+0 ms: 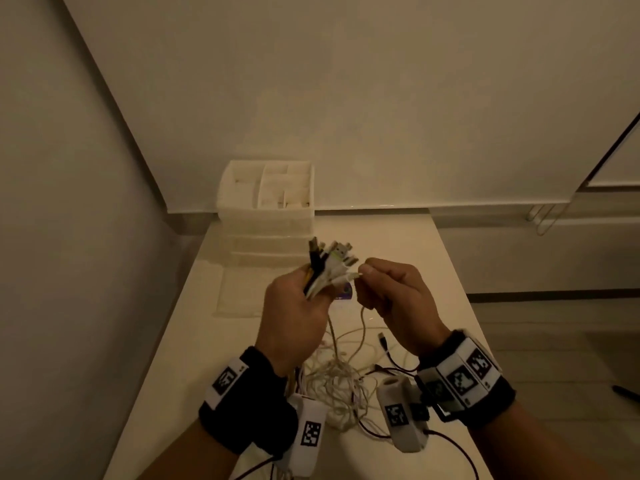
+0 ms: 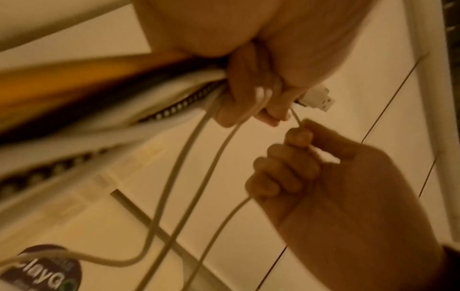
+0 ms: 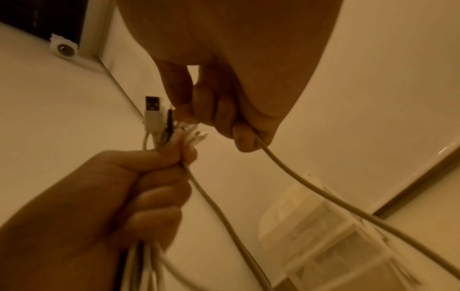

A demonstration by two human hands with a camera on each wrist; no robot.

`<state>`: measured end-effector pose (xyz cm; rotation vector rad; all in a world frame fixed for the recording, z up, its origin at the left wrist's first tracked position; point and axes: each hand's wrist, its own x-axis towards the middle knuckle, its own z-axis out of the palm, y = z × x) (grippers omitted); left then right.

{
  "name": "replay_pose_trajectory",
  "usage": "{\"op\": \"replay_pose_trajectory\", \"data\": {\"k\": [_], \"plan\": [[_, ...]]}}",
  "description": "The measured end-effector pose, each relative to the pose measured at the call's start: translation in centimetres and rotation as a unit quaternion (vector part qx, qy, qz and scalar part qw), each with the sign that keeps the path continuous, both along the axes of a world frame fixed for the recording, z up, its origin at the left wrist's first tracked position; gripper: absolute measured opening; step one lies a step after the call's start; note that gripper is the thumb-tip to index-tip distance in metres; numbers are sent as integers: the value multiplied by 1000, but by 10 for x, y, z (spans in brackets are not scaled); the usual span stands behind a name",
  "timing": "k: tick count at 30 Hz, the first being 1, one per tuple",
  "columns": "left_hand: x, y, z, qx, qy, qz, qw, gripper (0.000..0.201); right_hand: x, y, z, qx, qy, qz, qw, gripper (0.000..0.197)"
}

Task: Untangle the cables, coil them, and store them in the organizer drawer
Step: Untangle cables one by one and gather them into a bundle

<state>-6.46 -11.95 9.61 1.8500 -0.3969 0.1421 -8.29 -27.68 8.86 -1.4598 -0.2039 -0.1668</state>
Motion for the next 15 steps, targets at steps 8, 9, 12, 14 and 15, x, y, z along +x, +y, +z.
{"op": "replay_pose_trajectory", "data": {"k": [8,9,12,14,15], "plan": [[28,47,37,-174,7,85,981,17,-10,-12,-78,-52,101,-40,993,33],[27,52,40,-174,9,84,981,15,-12,-13,-83,-66,115,-48,990,34],[19,61,41,-181,24,75,980,12,-14,-10,-90,-119,115,-46,985,36],[13,66,40,-216,52,60,973,16,-20,-5,-87,-127,115,-33,985,34],[9,69,41,-234,68,40,969,16,-26,-2,-85,-122,116,-26,985,31]]}}
